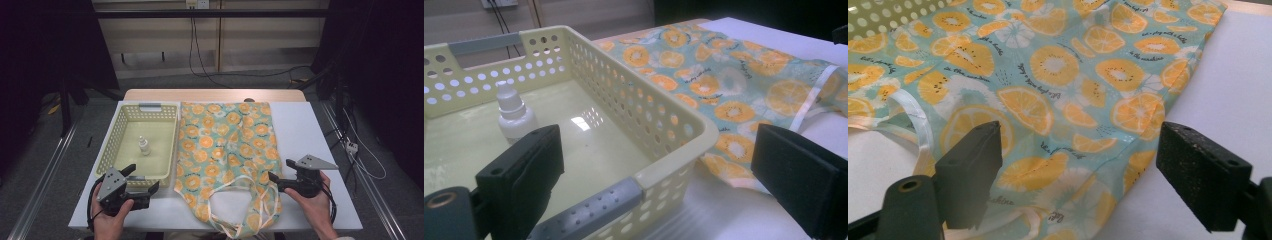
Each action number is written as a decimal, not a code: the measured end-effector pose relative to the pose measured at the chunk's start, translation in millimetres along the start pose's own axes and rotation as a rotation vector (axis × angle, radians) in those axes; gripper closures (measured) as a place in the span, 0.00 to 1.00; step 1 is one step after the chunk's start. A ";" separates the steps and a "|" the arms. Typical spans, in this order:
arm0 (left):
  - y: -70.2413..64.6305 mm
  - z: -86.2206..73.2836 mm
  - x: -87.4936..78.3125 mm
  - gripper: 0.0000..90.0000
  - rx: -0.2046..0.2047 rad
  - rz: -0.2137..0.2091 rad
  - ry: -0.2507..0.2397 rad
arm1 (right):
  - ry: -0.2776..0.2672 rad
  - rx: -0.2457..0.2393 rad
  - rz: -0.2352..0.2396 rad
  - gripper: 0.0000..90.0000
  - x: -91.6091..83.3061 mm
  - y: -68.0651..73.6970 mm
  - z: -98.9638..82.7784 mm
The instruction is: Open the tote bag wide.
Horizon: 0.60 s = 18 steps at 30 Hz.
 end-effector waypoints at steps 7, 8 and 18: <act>-1.8 0.4 1.9 0.07 0.006 -0.007 0.012 | 0.008 -0.024 0.015 0.20 -0.4 4.2 2.9; -1.8 0.4 1.9 0.07 0.006 -0.007 0.012 | 0.009 -0.029 0.020 0.20 -0.8 5.5 3.9; -2.9 0.8 4.9 0.07 0.017 -0.014 0.020 | 0.043 -0.106 0.080 0.28 -4.9 29.7 12.3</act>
Point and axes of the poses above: each handheld gripper's, and its own axes: x roughly forward along the jaws, z roughly out of its top, y roughly to its left, the point moved 2 cm from there along x, roughly forward along the jaws, and after that the axes turned 11 degrees about y, right-handed, at the moved point
